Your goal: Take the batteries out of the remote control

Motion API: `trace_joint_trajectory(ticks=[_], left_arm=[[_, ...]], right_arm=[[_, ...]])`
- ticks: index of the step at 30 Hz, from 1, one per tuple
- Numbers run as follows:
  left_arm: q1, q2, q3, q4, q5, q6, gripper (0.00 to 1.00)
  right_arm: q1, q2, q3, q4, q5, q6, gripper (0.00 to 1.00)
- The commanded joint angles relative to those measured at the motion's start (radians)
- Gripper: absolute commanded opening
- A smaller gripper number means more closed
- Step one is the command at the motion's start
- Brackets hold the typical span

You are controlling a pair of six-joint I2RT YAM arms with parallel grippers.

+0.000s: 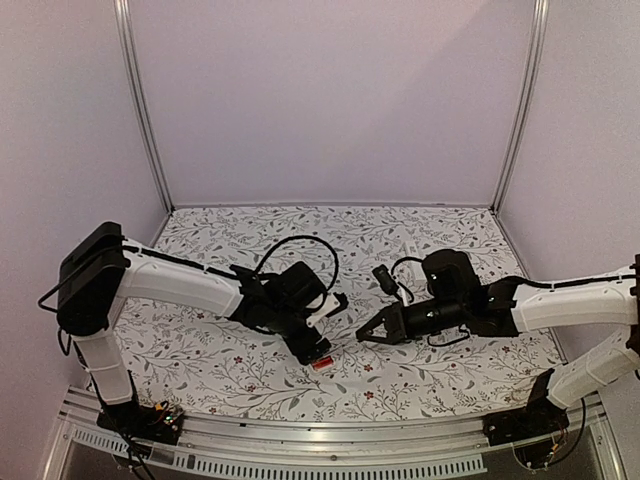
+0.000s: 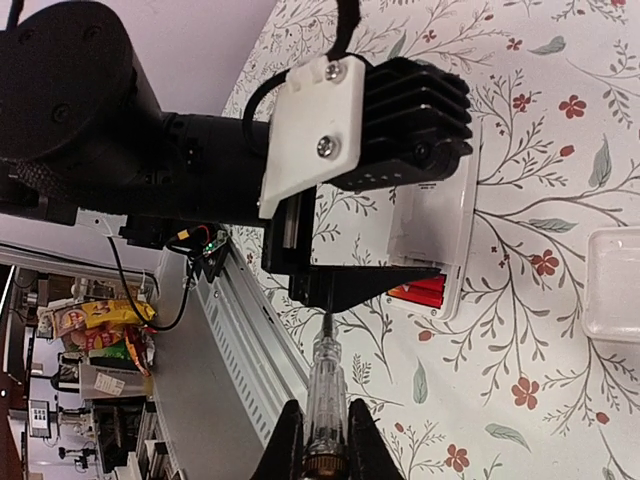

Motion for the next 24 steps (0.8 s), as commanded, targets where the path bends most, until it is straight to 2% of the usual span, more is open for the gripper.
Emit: trace_joint_trajectory(ticks=[1,5,8,14,17,21,24], left_arm=[[0.060,-0.123,-0.013,-0.034,-0.028,-0.077,0.96],[0.115,-0.260,-0.061,0.027,-0.010,-0.144,0.98],[0.136,-0.362,-0.122,0.091,0.069,-0.184,0.97],[0.141,-0.547,-0.246,0.320,0.491,-0.274,0.97],[0.146,-0.582,-0.293,0.457,0.635,-0.368,0.96],[0.147,-0.576,-0.307,0.520,0.753,-0.434,0.89],[0.148,-0.564,-0.304,0.540,0.808,-0.452,0.78]], right_arm=[[-0.042,-0.071,0.000,-0.075,0.052,-0.055,0.00],[-0.082,-0.123,-0.004,-0.085,0.024,-0.092,0.00],[-0.094,-0.154,0.000,-0.067,-0.013,-0.118,0.00],[-0.100,-0.210,-0.005,0.040,-0.114,-0.140,0.00],[-0.100,-0.245,-0.012,0.122,-0.149,-0.127,0.00],[-0.100,-0.276,-0.016,0.224,-0.189,-0.100,0.00],[-0.100,-0.279,-0.011,0.242,-0.198,-0.098,0.00]])
